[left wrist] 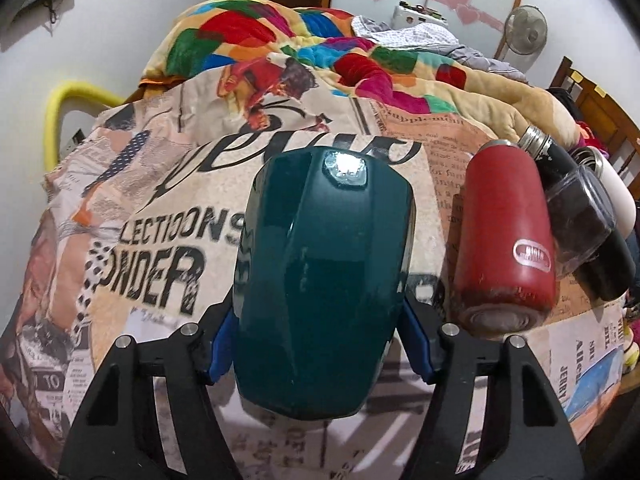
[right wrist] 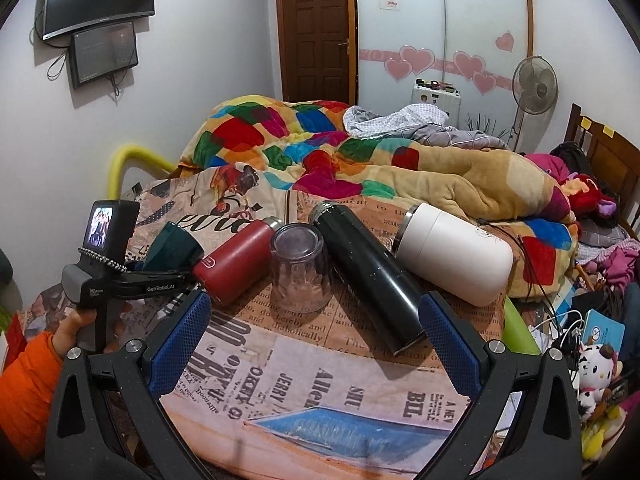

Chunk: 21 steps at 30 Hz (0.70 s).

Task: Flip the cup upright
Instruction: 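Lift the dark green mug with the left tool and carry it toward the right tool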

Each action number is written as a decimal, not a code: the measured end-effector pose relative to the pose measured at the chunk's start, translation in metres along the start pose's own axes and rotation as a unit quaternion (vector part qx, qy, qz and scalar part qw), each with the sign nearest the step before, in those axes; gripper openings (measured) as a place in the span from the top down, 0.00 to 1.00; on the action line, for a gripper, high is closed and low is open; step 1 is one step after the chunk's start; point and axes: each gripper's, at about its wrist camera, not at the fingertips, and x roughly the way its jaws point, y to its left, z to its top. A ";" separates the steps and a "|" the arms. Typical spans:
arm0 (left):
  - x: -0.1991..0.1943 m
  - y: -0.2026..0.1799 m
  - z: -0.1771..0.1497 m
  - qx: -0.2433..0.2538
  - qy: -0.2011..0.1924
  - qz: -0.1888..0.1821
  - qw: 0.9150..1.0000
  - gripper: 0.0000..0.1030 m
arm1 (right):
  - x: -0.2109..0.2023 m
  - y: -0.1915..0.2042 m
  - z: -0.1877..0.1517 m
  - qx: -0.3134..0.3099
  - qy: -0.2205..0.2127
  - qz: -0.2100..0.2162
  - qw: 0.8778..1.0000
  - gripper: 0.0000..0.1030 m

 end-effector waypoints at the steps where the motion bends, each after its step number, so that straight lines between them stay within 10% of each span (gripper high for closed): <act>1: -0.003 0.000 -0.003 0.000 0.000 0.005 1.000 0.34 | -0.001 0.000 0.000 0.000 0.000 0.000 1.000 0.00; 21: -0.153 -0.060 -0.025 0.058 -0.092 -0.012 0.994 0.34 | -0.054 0.006 -0.002 -0.008 -0.043 0.003 0.999 0.00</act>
